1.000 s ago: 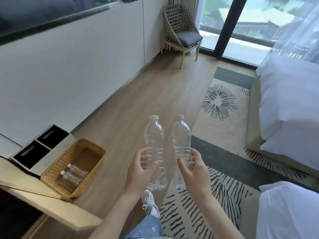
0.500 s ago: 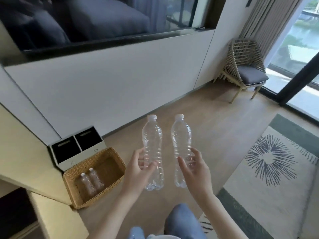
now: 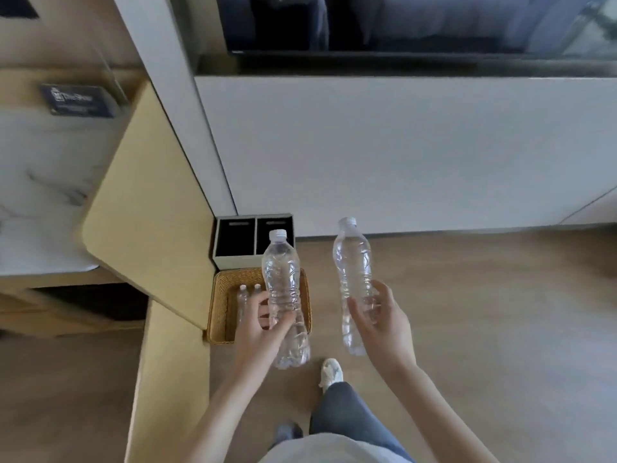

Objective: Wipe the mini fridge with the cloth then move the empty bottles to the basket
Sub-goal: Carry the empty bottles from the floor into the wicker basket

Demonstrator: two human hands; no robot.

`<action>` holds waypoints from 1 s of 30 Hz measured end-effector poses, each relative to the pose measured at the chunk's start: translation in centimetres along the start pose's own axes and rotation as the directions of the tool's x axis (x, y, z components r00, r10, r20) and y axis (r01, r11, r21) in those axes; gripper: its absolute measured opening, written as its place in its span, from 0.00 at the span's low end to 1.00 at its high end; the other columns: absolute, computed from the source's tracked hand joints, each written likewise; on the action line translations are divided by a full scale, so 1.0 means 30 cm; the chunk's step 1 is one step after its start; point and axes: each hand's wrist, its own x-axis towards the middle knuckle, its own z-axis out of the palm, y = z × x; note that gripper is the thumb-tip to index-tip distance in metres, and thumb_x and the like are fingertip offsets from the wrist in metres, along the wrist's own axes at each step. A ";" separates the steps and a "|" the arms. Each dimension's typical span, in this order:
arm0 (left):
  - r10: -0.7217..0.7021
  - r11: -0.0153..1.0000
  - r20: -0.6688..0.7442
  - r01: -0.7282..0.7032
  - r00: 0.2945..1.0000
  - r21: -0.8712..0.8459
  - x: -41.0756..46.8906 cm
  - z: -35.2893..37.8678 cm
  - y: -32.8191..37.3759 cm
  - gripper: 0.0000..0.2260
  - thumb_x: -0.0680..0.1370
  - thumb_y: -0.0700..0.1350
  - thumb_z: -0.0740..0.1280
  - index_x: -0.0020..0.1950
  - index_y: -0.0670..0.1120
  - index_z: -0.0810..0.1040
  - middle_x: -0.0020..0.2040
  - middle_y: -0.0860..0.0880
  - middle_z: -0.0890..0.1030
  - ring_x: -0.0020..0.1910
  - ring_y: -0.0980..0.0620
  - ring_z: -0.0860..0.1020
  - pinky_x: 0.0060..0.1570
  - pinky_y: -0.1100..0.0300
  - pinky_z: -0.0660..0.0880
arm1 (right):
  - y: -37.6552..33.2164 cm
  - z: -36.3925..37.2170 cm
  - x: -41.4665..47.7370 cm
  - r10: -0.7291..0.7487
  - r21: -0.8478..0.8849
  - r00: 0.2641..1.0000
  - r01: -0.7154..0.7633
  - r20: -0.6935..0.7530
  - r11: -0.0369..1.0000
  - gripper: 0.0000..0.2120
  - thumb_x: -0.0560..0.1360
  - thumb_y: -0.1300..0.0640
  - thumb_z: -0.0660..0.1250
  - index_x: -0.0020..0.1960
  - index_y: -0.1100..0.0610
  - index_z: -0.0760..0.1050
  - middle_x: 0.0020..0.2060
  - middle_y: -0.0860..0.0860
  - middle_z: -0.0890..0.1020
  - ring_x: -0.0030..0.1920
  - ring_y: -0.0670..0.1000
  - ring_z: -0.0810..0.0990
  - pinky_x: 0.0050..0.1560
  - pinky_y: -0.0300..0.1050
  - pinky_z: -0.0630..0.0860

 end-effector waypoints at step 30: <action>-0.358 0.931 -0.025 0.359 0.934 0.062 1.013 0.058 -0.760 0.19 0.73 0.53 0.75 0.59 0.65 0.70 0.55 0.57 0.78 0.48 0.65 0.78 0.38 0.78 0.71 | 0.426 0.982 0.732 0.154 -0.063 0.959 -0.143 0.239 0.988 0.23 0.76 0.39 0.65 0.68 0.42 0.65 0.52 0.45 0.81 0.51 0.48 0.80 0.48 0.44 0.77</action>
